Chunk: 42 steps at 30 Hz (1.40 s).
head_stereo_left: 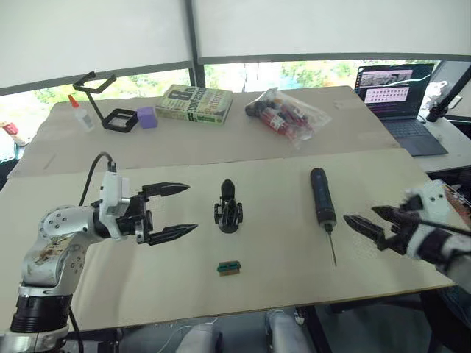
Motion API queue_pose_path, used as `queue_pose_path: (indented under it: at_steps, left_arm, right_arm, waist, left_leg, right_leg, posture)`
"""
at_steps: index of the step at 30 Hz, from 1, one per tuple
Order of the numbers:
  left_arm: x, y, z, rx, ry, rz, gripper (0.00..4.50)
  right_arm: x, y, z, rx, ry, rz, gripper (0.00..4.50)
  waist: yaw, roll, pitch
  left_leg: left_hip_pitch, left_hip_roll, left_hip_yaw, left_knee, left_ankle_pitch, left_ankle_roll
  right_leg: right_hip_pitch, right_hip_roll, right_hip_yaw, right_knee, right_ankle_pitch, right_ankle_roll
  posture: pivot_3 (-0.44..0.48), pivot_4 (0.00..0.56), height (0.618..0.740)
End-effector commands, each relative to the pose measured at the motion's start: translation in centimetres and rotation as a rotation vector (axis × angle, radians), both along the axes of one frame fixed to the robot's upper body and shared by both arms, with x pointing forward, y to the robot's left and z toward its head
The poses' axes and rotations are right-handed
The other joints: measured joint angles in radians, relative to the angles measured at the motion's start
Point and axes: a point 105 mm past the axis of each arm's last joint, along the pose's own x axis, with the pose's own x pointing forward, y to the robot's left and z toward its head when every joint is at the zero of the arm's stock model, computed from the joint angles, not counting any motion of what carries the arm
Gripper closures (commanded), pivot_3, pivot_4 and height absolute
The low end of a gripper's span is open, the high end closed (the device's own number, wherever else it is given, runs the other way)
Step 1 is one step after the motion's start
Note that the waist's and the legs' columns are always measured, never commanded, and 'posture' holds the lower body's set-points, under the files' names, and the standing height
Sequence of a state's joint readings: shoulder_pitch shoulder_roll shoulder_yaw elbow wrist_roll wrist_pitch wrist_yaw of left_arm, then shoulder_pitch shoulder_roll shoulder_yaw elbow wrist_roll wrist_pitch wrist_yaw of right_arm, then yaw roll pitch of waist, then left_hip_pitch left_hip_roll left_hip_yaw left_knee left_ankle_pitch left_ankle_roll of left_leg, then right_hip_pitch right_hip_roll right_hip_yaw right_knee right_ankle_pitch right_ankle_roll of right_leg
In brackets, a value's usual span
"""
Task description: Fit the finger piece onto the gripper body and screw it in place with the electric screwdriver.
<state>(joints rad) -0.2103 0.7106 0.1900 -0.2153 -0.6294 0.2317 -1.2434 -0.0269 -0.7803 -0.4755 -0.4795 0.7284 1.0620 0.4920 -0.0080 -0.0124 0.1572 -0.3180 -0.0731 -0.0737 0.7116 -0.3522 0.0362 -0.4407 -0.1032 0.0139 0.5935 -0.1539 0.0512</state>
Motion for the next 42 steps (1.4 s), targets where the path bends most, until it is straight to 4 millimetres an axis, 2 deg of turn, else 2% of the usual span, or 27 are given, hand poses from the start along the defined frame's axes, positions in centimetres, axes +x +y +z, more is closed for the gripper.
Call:
queue_pose_path:
  at_steps: [1,3,7,12,13,16,19,20,22,24,27,29,33,37,39,42]
  left_arm:
    - [-0.3,-1.2,1.3,-0.015,-0.055,-0.029,0.06]
    - [-0.3,-1.5,1.5,-0.016,-0.059,-0.033,0.06]
    - [-0.4,-1.7,1.6,-0.025,-0.051,-0.027,0.06]
    - [-0.6,-1.8,1.5,-0.022,-0.045,-0.028,0.06]
    - [-0.7,-1.8,1.5,-0.021,-0.044,-0.031,0.00]
    - [-0.8,-1.8,1.5,-0.018,-0.046,-0.036,0.00]
    - [-1.0,-2.0,1.5,-0.014,-0.044,-0.056,0.00]
    - [-1.1,-2.1,1.5,-0.014,-0.043,-0.060,0.00]
    - [-1.6,-2.3,1.4,-0.012,-0.024,-0.093,0.00]
    - [-1.8,-2.5,1.3,-0.009,-0.016,-0.111,0.00]
    - [-2.1,-2.7,1.0,-0.006,-0.008,-0.129,0.00]
    - [-2.3,-3.0,0.7,0.000,-0.006,-0.141,0.00]
    - [-2.4,-3.5,0.5,0.002,-0.016,-0.158,0.00]
    - [-2.4,-3.7,0.6,0.004,-0.026,-0.167,0.00]
    - [-2.3,-3.7,0.6,0.007,-0.027,-0.168,0.00]
    - [-2.2,-3.7,0.8,0.011,-0.032,-0.169,0.00]
  right_arm:
    - [2.5,0.3,-1.2,0.015,0.109,-0.051,0.00]
    - [4.2,1.0,-1.1,0.035,0.107,-0.063,0.00]
    - [6.2,2.5,-1.5,0.024,0.124,-0.064,0.00]
    - [6.7,2.4,-3.5,-0.075,0.224,-0.094,0.00]
    - [6.6,2.3,-3.9,-0.097,0.244,-0.104,0.53]
    - [6.3,2.4,-3.9,-0.124,0.242,-0.098,1.52]
    - [6.1,2.7,-2.8,-0.123,0.179,-0.071,2.45]
    - [6.1,2.7,-2.5,-0.121,0.158,-0.062,2.50]
    - [5.3,4.3,-0.2,-0.116,0.036,0.080,2.50]
    - [4.3,5.0,0.7,-0.141,0.000,0.159,2.50]
    - [1.7,6.0,-0.6,-0.254,0.084,0.305,2.50]
    - [0.6,6.5,-1.6,-0.305,0.116,0.368,2.50]
    - [0.6,6.9,-3.2,-0.329,0.143,0.371,2.50]
    - [0.7,7.1,-3.7,-0.291,0.187,0.382,2.50]
    - [0.8,7.1,-3.6,-0.301,0.178,0.392,1.42]
    - [1.2,6.9,-2.8,-0.326,0.168,0.405,0.39]
  waist:
    - [0.004,0.000,0.000]
    - [0.004,0.000,0.000]
    - [-0.002,0.000,0.000]
    - [0.002,0.000,0.000]
    - [0.001,0.000,0.000]
    - [0.002,0.000,0.000]
    - [0.005,0.000,0.000]
    - [0.006,0.000,0.000]
    - [0.007,0.000,0.000]
    - [0.007,0.001,0.000]
    - [0.004,0.001,0.001]
    - [0.002,0.001,0.000]
    - [-0.002,0.000,0.001]
    - [-0.003,0.000,0.001]
    - [-0.002,0.000,0.001]
    - [-0.002,0.000,0.001]
  left_leg:
    - [-0.003,0.000,0.000,0.000,0.002,-0.004]
    - [-0.005,0.000,0.001,0.000,0.002,-0.004]
    - [-0.013,-0.001,0.001,0.000,0.001,-0.004]
    - [-0.020,-0.002,0.001,-0.001,0.001,-0.004]
    - [-0.020,-0.002,0.001,-0.001,0.001,-0.004]
    - [-0.020,-0.003,0.001,0.000,0.001,-0.003]
    - [-0.019,-0.003,0.001,0.000,0.001,-0.003]
    - [-0.019,-0.003,0.001,0.000,0.001,-0.003]
    - [-0.018,-0.003,0.001,0.000,0.001,-0.003]
    - [-0.019,-0.003,0.001,0.000,0.001,-0.003]
    - [-0.019,-0.003,0.001,0.000,0.000,-0.003]
    - [-0.019,-0.002,0.001,0.000,0.000,-0.003]
    - [-0.018,-0.002,0.001,0.001,0.001,-0.003]
    - [-0.018,-0.002,0.002,0.002,0.001,-0.004]
    - [-0.018,-0.002,0.002,0.002,0.001,-0.004]
    - [-0.017,-0.001,0.002,0.002,0.001,-0.004]
  right_leg:
    - [-0.003,0.000,0.000,0.000,0.001,-0.001]
    - [-0.005,-0.001,0.000,-0.003,0.001,-0.001]
    - [-0.015,-0.001,0.000,-0.005,0.001,0.000]
    - [-0.022,-0.002,-0.002,-0.001,0.002,0.000]
    - [-0.022,-0.002,-0.003,-0.001,0.002,0.000]
    - [-0.020,-0.003,-0.003,-0.003,0.002,0.001]
    - [-0.019,-0.003,-0.004,-0.008,0.002,0.001]
    - [-0.019,-0.003,-0.004,-0.008,0.002,0.001]
    - [-0.019,-0.003,-0.004,-0.007,0.002,0.001]
    - [-0.020,-0.002,-0.004,-0.006,0.002,0.001]
    - [-0.020,-0.003,-0.003,-0.003,0.002,0.001]
    - [-0.019,-0.002,-0.004,-0.004,0.002,0.001]
    - [-0.019,-0.002,-0.004,-0.008,0.002,0.001]
    - [-0.018,-0.002,-0.003,-0.007,0.005,0.000]
    - [-0.018,-0.002,-0.003,-0.007,0.006,0.000]
    - [-0.018,-0.001,-0.003,-0.007,0.006,-0.001]
  posture:
    - [0.000,0.150,0.740]
    - [0.000,0.150,0.740]
    - [0.000,0.150,0.740]
    - [0.000,0.150,0.740]
    - [0.000,0.150,0.740]
    - [0.000,0.150,0.740]
    - [0.000,0.150,0.740]
    - [0.000,0.150,0.740]
    - [0.000,0.150,0.740]
    - [0.000,0.150,0.740]
    - [0.000,0.150,0.740]
    - [0.000,0.150,0.740]
    - [0.000,0.150,0.740]
    - [0.000,0.150,0.740]
    - [0.000,0.150,0.740]
    - [0.000,0.150,0.740]
